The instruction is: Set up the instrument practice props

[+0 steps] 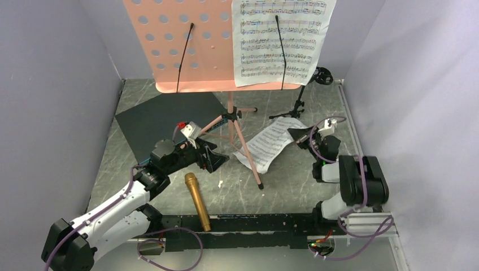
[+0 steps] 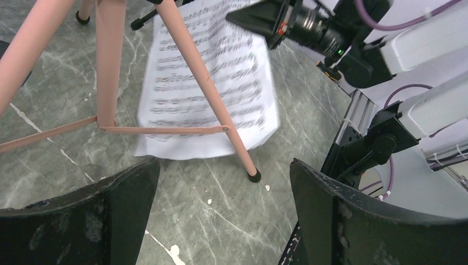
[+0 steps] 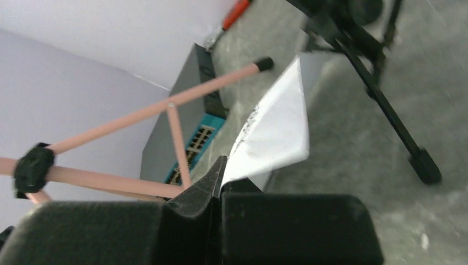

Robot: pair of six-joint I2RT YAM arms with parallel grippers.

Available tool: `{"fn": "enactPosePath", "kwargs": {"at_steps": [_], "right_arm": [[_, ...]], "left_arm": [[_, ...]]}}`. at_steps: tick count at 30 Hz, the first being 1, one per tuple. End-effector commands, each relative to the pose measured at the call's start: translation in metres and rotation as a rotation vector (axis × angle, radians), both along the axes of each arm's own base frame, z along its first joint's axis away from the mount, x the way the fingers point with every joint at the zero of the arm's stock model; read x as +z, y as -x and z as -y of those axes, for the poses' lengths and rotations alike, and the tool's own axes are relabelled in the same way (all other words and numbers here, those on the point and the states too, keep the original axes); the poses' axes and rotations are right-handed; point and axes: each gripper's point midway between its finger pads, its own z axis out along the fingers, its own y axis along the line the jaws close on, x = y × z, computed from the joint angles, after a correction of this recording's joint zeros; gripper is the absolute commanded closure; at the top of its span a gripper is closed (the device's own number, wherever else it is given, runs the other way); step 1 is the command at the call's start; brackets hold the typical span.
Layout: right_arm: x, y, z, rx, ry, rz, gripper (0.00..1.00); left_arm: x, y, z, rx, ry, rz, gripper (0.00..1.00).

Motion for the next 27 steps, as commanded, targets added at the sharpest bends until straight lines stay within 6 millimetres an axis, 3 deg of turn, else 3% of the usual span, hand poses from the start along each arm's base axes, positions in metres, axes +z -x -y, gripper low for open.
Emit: {"fn": "enactPosePath", "kwargs": {"at_steps": [1,6,13,21,27], "right_arm": [[0.04,-0.008,0.003,0.022,0.159,0.091,1.0],[0.089,-0.003,0.006,0.059,0.326,0.15,1.0],[0.143,0.031,-0.006,0.142,0.359,0.192,1.0],[0.162,0.07,-0.034,0.279,0.313,0.214,1.0],[0.183,0.112,-0.062,0.436,0.372,0.334,1.0]], "left_arm": [[0.03,0.001,0.002,-0.015,0.044,0.071,0.07],[0.032,0.002,0.0,-0.009,0.05,0.084,0.07],[0.035,0.002,0.001,-0.014,0.049,0.09,0.07],[0.035,0.001,0.005,-0.022,0.07,0.072,0.07],[0.037,-0.003,0.011,-0.04,0.086,0.079,0.07]]}}
